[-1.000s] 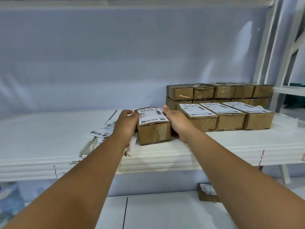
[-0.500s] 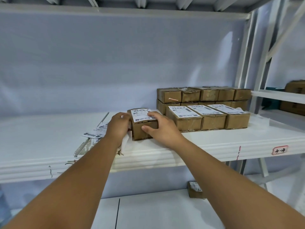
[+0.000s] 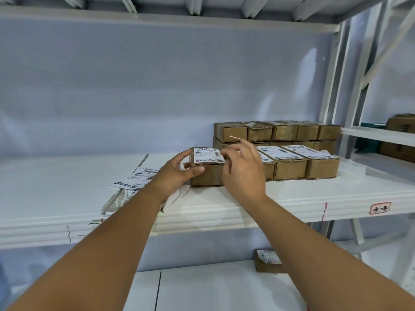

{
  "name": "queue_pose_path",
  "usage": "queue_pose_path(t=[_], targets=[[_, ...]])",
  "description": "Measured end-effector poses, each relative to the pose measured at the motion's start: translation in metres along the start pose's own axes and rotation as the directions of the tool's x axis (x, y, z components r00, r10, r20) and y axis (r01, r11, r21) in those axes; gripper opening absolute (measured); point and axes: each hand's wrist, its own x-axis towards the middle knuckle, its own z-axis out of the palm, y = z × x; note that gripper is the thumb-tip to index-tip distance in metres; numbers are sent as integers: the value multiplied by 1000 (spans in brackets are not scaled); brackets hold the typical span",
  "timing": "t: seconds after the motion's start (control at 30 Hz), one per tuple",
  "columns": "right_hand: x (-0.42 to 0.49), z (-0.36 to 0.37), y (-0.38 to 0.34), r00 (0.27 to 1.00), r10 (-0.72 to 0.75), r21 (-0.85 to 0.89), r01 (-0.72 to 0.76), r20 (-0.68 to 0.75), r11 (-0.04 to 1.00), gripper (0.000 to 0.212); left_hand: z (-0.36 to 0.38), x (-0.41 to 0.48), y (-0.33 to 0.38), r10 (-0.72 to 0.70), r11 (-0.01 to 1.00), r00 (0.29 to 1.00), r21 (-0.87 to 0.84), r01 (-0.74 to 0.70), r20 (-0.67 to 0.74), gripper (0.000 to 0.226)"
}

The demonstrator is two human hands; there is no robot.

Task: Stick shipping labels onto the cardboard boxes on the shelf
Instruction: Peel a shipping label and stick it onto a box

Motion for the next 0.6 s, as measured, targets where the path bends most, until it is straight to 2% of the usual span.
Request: queue_pose_path(t=[0.07, 0.13, 0.2, 0.27, 0.4, 0.5, 0.6], targets=[[4, -7, 14, 997, 49, -127, -42, 56, 991, 41, -1, 3, -3, -8, 999, 1000, 41, 7, 18, 50], [8, -12, 27, 959, 172, -217, -123, 226, 969, 36, -2, 3, -5, 4, 998, 999, 59, -6, 35, 48], [8, -11, 36, 933, 209, -237, -141, 292, 961, 29, -1, 4, -6, 17, 1000, 997, 8, -17, 81, 49], [7, -10, 38, 936, 209, -218, -149, 284, 964, 28, -1, 6, -7, 18, 1000, 994, 9, -19, 106, 52], [6, -10, 38, 938, 229, -190, -183, 261, 965, 28, -1, 11, -12, 36, 984, 993, 168, -55, 111, 59], [7, -15, 37, 928, 261, -127, -235, 264, 964, 33, 0, 12, -13, 44, 973, 988, 217, -75, 146, 66], [7, -15, 37, 932, 264, -78, -252, 250, 964, 37, 2, 10, -11, 36, 963, 987, 257, -76, 157, 63]])
